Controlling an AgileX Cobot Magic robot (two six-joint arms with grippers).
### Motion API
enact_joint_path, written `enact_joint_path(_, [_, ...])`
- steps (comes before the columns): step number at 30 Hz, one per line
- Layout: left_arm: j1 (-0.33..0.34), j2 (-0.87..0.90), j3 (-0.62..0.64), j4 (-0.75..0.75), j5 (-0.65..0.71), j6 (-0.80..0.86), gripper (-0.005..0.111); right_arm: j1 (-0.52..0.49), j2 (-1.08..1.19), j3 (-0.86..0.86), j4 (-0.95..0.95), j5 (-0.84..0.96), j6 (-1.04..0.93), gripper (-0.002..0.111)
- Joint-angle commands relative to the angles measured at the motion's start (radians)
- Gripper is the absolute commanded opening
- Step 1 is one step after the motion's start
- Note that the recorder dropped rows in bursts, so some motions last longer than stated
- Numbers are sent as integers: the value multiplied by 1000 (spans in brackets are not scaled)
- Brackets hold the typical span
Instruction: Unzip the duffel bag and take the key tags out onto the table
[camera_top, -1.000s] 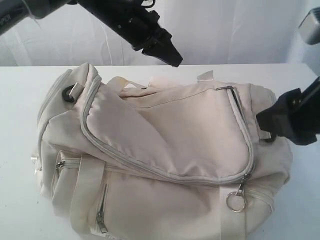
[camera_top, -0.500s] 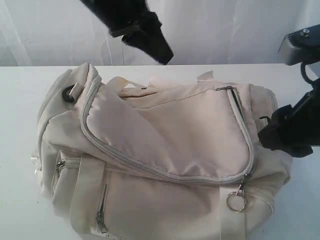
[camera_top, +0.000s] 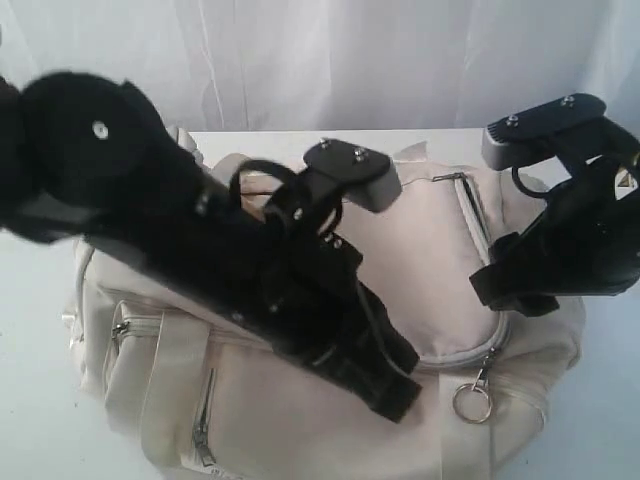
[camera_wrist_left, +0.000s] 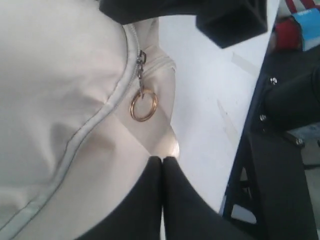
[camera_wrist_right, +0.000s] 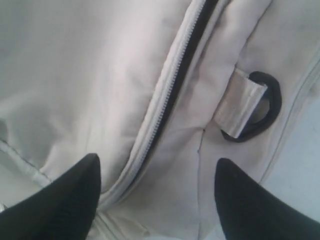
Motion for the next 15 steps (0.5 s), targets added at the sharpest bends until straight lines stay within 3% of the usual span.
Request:
enact_joint_path(1, [-76, 58, 41, -144, -172, 4, 0, 0, 30, -8, -7, -56, -2, 61])
enact_joint_path(3, [-93, 102, 39, -180, -201, 4, 2, 0, 30, -8, -7, -69, -2, 61])
enact_joint_path(5, [-93, 134, 32, -182, -190, 4, 15, 0, 30, -8, -7, -70, 2, 62])
enact_joint_path(8, [-93, 168, -4, -226, -147, 4, 47, 0, 50, -8, -7, -77, 9, 62])
enact_joint_path(10, [-94, 179, -18, -235, -168, 4, 60, 0, 86, -8, -7, -80, 9, 62])
enact_joint_path(15, [-105, 200, -18, -294, -194, 4, 62, 0, 172, -8, 9, -80, 30, 61])
